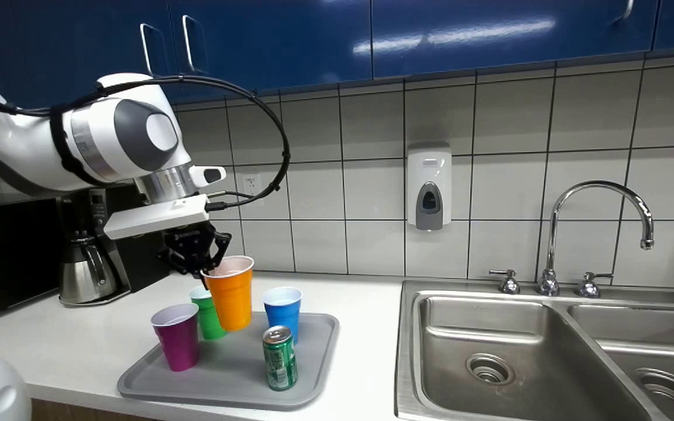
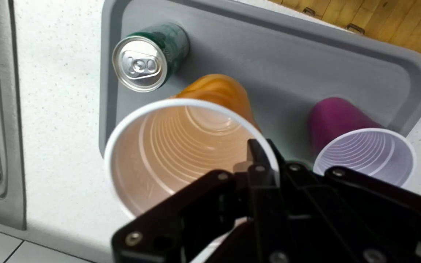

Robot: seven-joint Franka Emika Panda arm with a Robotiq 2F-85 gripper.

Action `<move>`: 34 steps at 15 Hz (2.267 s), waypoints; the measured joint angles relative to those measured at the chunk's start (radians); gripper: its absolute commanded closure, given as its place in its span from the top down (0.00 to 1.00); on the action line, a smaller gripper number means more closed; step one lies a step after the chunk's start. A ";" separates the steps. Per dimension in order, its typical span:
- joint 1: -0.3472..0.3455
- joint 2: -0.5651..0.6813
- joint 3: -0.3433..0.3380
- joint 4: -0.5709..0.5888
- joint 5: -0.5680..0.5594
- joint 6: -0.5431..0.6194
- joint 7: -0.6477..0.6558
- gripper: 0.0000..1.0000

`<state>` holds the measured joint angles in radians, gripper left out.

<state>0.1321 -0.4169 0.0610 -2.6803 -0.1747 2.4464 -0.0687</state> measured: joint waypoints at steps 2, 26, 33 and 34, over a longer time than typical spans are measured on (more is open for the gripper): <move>0.015 -0.006 0.002 -0.019 0.019 0.000 0.000 0.01; 0.023 0.102 -0.052 -0.075 0.058 0.073 -0.110 0.01; 0.014 0.165 -0.058 -0.070 0.058 0.118 -0.153 0.01; 0.012 0.174 -0.058 -0.068 0.057 0.123 -0.159 0.01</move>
<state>0.1443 -0.2432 0.0027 -2.7480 -0.1176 2.5697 -0.2277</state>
